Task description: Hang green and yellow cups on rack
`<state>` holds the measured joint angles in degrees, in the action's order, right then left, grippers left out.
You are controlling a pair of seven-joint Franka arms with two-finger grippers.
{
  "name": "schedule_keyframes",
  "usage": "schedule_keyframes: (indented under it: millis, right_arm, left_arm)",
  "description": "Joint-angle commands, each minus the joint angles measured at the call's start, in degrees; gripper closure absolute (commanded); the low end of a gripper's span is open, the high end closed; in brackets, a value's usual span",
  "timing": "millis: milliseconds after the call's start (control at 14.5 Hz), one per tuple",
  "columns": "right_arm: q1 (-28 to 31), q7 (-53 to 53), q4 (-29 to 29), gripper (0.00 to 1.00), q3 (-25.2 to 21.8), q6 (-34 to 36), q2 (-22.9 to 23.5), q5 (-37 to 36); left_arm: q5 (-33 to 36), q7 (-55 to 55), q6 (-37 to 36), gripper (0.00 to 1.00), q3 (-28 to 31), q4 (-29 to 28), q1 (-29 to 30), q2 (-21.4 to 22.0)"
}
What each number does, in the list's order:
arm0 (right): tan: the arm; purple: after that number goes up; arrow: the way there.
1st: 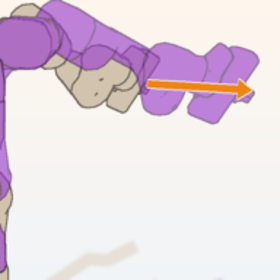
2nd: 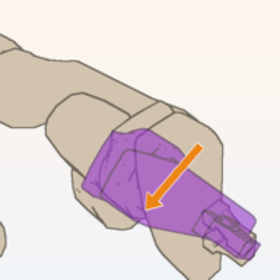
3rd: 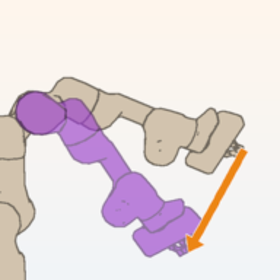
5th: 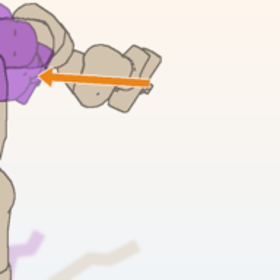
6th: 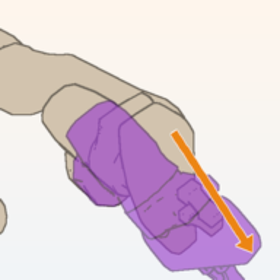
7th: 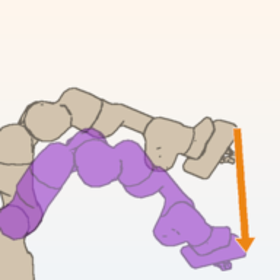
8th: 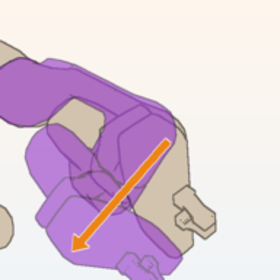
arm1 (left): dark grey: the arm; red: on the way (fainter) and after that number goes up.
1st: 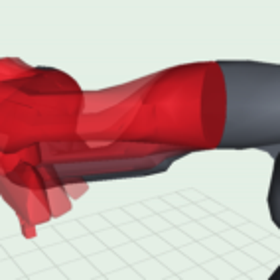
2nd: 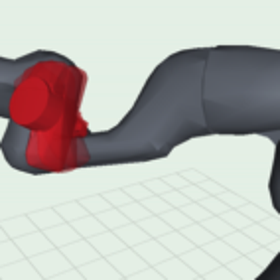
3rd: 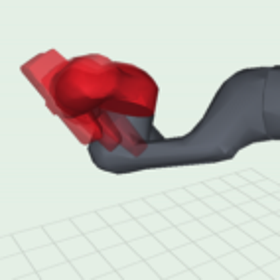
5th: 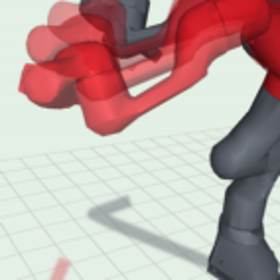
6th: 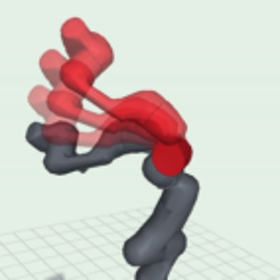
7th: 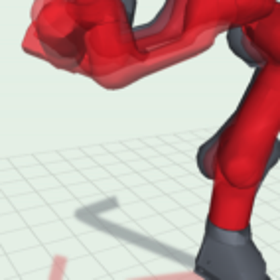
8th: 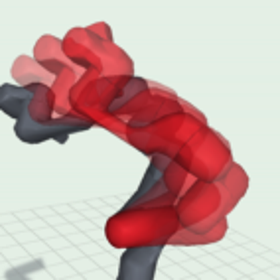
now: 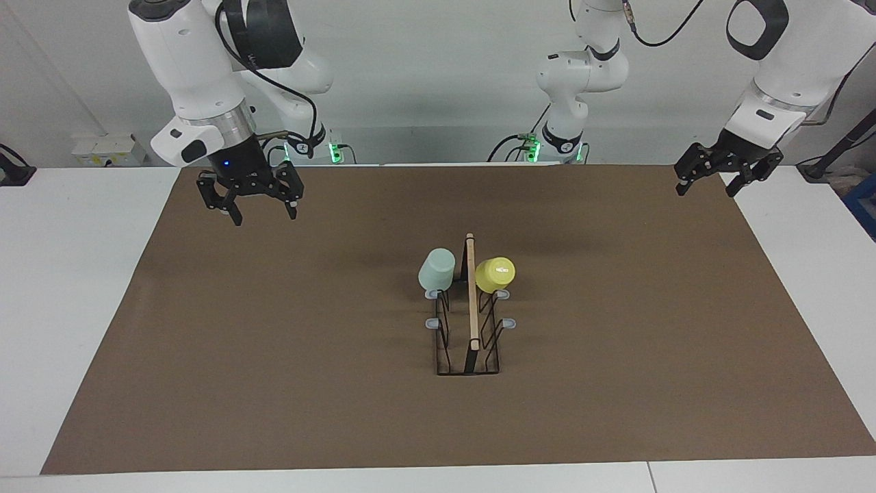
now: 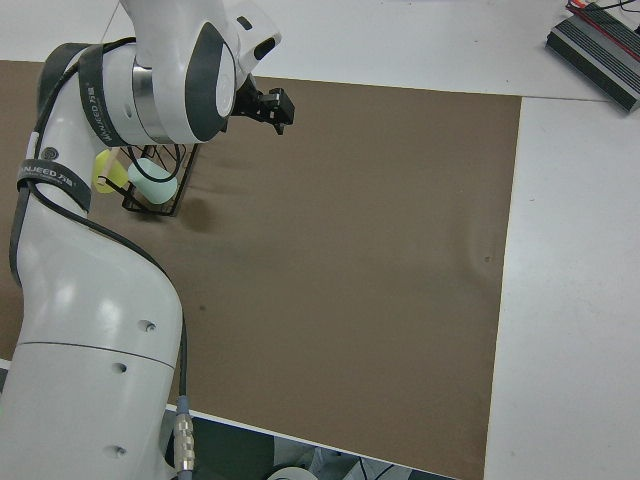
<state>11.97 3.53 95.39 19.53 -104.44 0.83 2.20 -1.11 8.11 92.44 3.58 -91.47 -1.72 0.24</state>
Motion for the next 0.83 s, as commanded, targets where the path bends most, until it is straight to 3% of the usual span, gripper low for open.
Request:
schedule_keyframes:
  millis: [0, 759]
  right_arm:
    - [0.5, -1.1, -0.3, 0.00, 0.3, 1.1, -0.4, -0.7]
    - [0.6, -3.0, -0.4, 0.00, 0.2, 2.2, -0.4, -1.6]
  left_arm:
    - [-0.3, 0.8, -0.1, 0.00, -0.5, 0.9, 0.3, -0.2]
    - [-0.4, 0.9, -2.5, 0.00, -1.3, 0.9, -0.7, 0.6]
